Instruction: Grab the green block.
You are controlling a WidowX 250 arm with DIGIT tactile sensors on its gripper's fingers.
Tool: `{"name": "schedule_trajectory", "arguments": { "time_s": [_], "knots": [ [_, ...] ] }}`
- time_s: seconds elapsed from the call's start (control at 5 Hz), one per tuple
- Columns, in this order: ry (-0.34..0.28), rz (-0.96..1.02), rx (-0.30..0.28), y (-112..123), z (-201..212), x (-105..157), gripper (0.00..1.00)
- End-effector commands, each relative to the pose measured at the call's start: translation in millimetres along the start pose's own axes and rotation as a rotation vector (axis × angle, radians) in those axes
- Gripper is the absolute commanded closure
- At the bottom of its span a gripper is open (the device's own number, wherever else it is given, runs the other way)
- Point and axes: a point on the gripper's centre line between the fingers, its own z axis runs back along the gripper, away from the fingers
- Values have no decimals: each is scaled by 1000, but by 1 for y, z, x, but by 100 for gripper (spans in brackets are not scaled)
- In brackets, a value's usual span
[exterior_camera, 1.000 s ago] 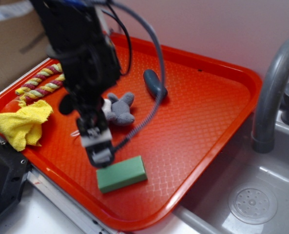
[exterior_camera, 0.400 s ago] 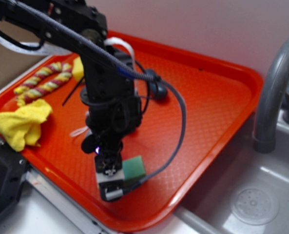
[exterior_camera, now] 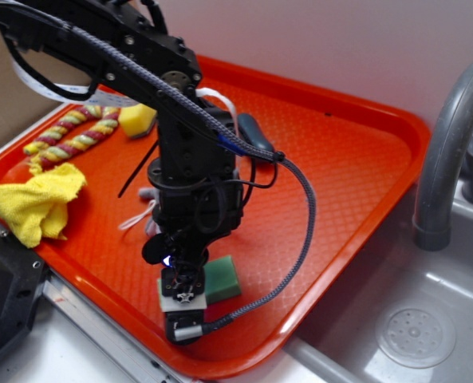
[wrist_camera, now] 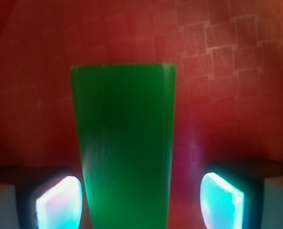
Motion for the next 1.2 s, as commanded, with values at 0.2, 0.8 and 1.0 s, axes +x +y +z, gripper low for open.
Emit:
{"name": "schedule_trajectory", "arguments": {
  "time_s": [0.2,0.8,1.0],
  "knots": [
    [-7,68,49,6,-7,-4,100],
    [-204,314,57,47,124,-37,100],
    [-283,417,59,61,167,-60,100]
  ]
}}
